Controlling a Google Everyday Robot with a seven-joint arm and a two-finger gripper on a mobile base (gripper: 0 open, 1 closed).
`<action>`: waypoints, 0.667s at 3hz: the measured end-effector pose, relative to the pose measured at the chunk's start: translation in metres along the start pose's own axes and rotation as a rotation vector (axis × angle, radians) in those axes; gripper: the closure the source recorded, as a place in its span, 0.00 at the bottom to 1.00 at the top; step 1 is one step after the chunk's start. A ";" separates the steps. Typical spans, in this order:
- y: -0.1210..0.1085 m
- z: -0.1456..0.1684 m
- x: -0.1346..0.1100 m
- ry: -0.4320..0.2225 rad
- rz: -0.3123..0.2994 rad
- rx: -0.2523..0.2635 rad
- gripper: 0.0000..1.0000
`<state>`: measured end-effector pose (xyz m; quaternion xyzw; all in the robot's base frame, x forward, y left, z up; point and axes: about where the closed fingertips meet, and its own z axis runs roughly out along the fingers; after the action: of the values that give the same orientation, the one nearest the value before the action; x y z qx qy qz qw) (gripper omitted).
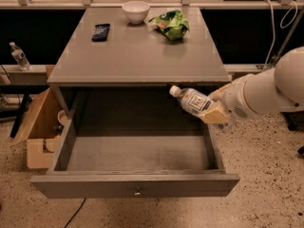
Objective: Pick blue plastic bottle from top drawer and place on counter
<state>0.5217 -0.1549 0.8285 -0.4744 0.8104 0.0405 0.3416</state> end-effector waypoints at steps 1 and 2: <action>-0.021 -0.033 -0.020 -0.029 -0.035 0.067 1.00; -0.021 -0.032 -0.024 -0.035 -0.037 0.063 1.00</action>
Offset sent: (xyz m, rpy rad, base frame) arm 0.0026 -0.0090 0.0315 -0.0165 -0.0600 -0.0066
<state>0.5296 -0.1615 0.8730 -0.4774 0.7963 0.0168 0.3711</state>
